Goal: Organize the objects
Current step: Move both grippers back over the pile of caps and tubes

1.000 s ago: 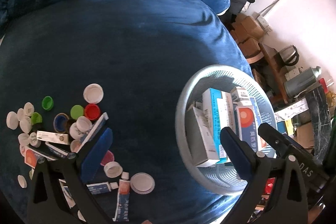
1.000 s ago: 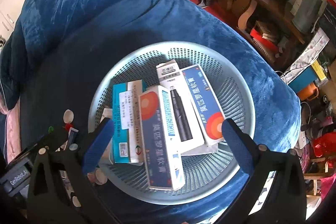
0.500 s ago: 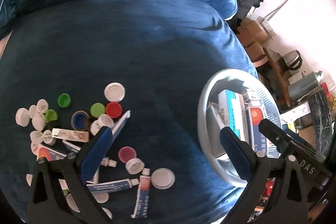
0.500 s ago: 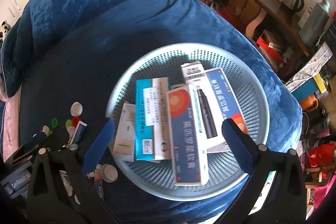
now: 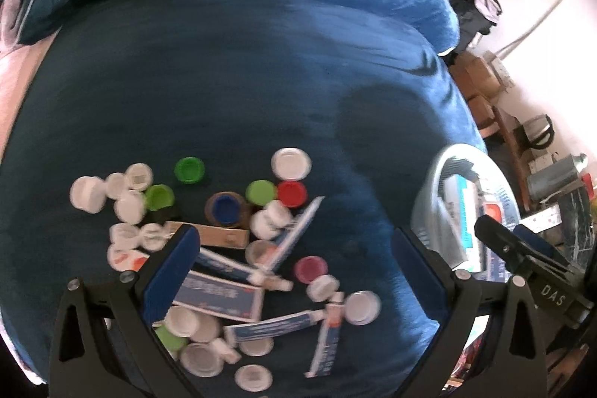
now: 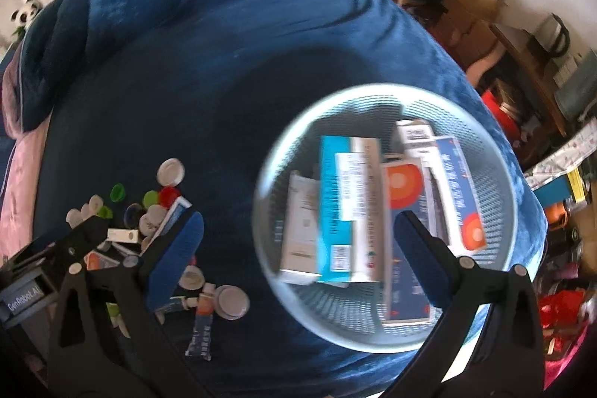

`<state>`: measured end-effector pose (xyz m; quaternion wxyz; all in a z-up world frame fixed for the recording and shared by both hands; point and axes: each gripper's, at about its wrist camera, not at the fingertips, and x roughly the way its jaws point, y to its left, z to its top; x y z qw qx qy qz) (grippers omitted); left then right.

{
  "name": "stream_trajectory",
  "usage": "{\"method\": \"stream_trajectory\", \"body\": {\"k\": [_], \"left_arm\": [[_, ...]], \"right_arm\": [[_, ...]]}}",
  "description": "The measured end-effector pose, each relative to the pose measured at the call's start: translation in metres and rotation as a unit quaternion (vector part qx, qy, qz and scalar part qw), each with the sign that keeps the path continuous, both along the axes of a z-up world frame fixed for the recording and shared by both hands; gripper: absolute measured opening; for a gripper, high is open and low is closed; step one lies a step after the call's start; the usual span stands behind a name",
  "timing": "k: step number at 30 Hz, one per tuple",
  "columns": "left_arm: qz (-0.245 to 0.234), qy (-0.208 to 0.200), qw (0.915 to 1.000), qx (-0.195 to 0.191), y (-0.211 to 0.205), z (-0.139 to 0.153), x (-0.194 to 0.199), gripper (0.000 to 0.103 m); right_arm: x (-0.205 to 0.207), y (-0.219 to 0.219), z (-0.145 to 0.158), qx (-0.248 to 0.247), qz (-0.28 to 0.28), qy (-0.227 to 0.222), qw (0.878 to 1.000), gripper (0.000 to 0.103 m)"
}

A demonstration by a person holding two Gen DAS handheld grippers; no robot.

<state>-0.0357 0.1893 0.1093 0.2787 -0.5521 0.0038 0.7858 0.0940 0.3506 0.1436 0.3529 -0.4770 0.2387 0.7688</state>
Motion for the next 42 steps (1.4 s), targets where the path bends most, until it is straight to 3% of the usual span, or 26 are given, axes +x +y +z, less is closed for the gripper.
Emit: {"method": "stream_trajectory", "body": {"k": [14, 29, 31, 33, 38, 42], "left_arm": [[0.061, -0.019, 0.9975, -0.029, -0.081, -0.037, -0.025, 0.102], [0.076, -0.047, 0.9952, -0.04, -0.105, -0.061, -0.025, 0.102], [0.075, -0.047, 0.9952, -0.041, -0.105, -0.062, -0.025, 0.102], [0.077, -0.05, 0.9949, -0.043, -0.107, -0.065, -0.026, 0.102], [0.084, -0.056, 0.9938, -0.046, -0.109, -0.07, -0.027, 0.102], [0.085, -0.058, 0.9937, -0.046, -0.11, -0.071, -0.027, 0.102]], "right_arm": [[-0.068, -0.049, -0.021, -0.049, 0.105, -0.026, 0.993, 0.103], [-0.112, -0.049, -0.082, -0.173, 0.101, -0.055, 0.978, 0.101], [-0.112, -0.046, -0.093, -0.198, 0.091, -0.055, 0.974, 0.098], [-0.114, -0.045, -0.102, -0.222, 0.089, -0.057, 0.969, 0.085], [-0.12, -0.047, -0.114, -0.24, 0.093, -0.067, 0.964, 0.065], [-0.125, -0.051, -0.122, -0.26, 0.095, -0.064, 0.959, 0.057]]}}
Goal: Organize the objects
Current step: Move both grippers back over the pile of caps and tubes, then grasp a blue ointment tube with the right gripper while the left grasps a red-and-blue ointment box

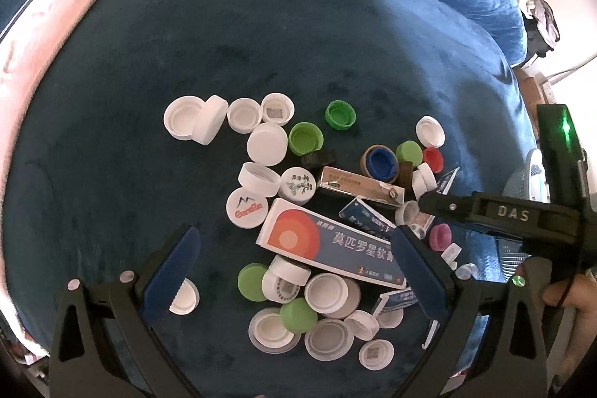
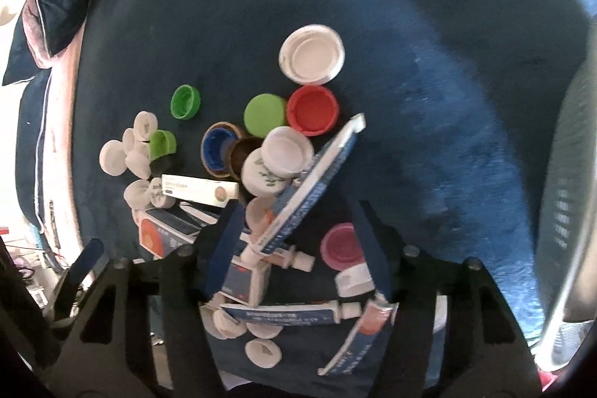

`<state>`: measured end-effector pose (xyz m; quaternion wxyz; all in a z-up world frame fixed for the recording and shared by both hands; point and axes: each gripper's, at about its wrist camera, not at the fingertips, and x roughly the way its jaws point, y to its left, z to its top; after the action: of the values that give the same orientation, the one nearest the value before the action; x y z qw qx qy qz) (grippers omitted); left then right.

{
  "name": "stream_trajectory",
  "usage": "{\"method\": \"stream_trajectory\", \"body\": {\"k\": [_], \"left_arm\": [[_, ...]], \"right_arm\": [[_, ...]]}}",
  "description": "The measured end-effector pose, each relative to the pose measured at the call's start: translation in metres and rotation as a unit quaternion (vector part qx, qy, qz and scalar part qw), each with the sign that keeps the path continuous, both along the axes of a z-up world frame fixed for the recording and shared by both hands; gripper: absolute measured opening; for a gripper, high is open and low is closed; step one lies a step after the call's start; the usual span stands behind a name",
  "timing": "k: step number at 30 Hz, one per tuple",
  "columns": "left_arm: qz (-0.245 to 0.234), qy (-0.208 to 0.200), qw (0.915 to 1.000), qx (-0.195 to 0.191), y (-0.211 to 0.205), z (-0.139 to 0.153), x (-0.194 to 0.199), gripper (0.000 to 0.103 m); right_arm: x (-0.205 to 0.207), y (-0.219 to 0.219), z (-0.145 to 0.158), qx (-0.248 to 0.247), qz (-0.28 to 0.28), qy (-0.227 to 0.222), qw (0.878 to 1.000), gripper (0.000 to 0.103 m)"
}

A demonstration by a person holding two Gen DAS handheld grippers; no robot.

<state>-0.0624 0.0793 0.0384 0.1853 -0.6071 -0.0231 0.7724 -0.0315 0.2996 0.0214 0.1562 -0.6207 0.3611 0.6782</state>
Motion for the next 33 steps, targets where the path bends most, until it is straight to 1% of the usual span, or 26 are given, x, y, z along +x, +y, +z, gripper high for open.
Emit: {"method": "stream_trajectory", "body": {"k": [2, 4, 5, 6, 7, 8, 10, 12, 15, 17, 20, 22, 26, 29, 31, 33], "left_arm": [[0.0, -0.003, 1.0, 0.0, 0.0, -0.002, 0.0, 0.102], [-0.002, -0.007, 1.0, -0.002, -0.001, -0.004, 0.001, 0.102], [-0.002, -0.008, 1.0, -0.003, -0.001, -0.005, 0.001, 0.102], [-0.002, -0.01, 0.9999, -0.003, -0.001, -0.006, 0.001, 0.102], [-0.001, -0.012, 0.9999, -0.003, -0.002, -0.007, 0.001, 0.102], [0.0, -0.013, 0.9999, -0.002, -0.002, -0.008, 0.0, 0.102], [0.003, -0.015, 0.9999, -0.001, -0.003, -0.008, 0.0, 0.102], [0.003, -0.016, 0.9999, -0.001, -0.003, -0.007, 0.0, 0.102], [0.003, -0.017, 0.9998, -0.003, -0.003, -0.008, 0.0, 0.102], [0.004, -0.02, 0.9998, -0.004, -0.004, -0.009, 0.0, 0.102], [0.008, -0.021, 0.9997, -0.002, -0.006, -0.009, -0.001, 0.102], [0.013, -0.023, 0.9997, -0.001, -0.008, -0.01, -0.002, 0.102], [0.019, -0.036, 0.9991, 0.004, -0.01, -0.016, -0.002, 0.102], [0.022, -0.055, 0.9981, 0.018, -0.007, -0.022, -0.001, 0.102], [0.025, -0.063, 0.9974, 0.024, -0.004, -0.025, 0.002, 0.102], [0.032, -0.071, 0.9965, 0.03, 0.002, -0.028, 0.005, 0.102]], "right_arm": [[-0.002, -0.002, -0.007, -0.006, 0.0, -0.007, 1.0, 0.056], [-0.005, -0.004, -0.012, -0.004, 0.008, -0.018, 1.0, 0.049], [-0.006, -0.004, -0.012, -0.001, 0.016, -0.022, 1.0, 0.033], [-0.007, -0.005, -0.012, 0.005, 0.023, -0.027, 0.999, 0.027], [-0.008, -0.008, -0.01, 0.025, 0.036, -0.034, 0.998, 0.025], [-0.009, -0.009, -0.008, 0.035, 0.043, -0.036, 0.998, 0.021], [-0.009, -0.01, -0.004, 0.05, 0.053, -0.039, 0.997, 0.019], [-0.008, -0.011, 0.0, 0.061, 0.06, -0.046, 0.995, 0.019], [-0.01, -0.015, 0.009, 0.118, 0.094, -0.071, 0.986, 0.019], [-0.01, -0.015, 0.008, 0.132, 0.094, -0.084, 0.983, 0.022], [-0.01, -0.011, 0.014, 0.114, 0.076, -0.066, 0.988, 0.022], [-0.01, -0.011, 0.02, 0.109, 0.07, -0.05, 0.99, 0.029], [-0.016, -0.021, 0.028, 0.078, 0.084, -0.009, 0.993, 0.03], [-0.016, -0.03, 0.026, 0.069, 0.096, -0.008, 0.993, 0.03], [-0.017, -0.025, 0.028, 0.078, 0.09, -0.009, 0.993, 0.03], [-0.015, -0.019, 0.031, 0.08, 0.073, -0.001, 0.994, 0.03]]}}
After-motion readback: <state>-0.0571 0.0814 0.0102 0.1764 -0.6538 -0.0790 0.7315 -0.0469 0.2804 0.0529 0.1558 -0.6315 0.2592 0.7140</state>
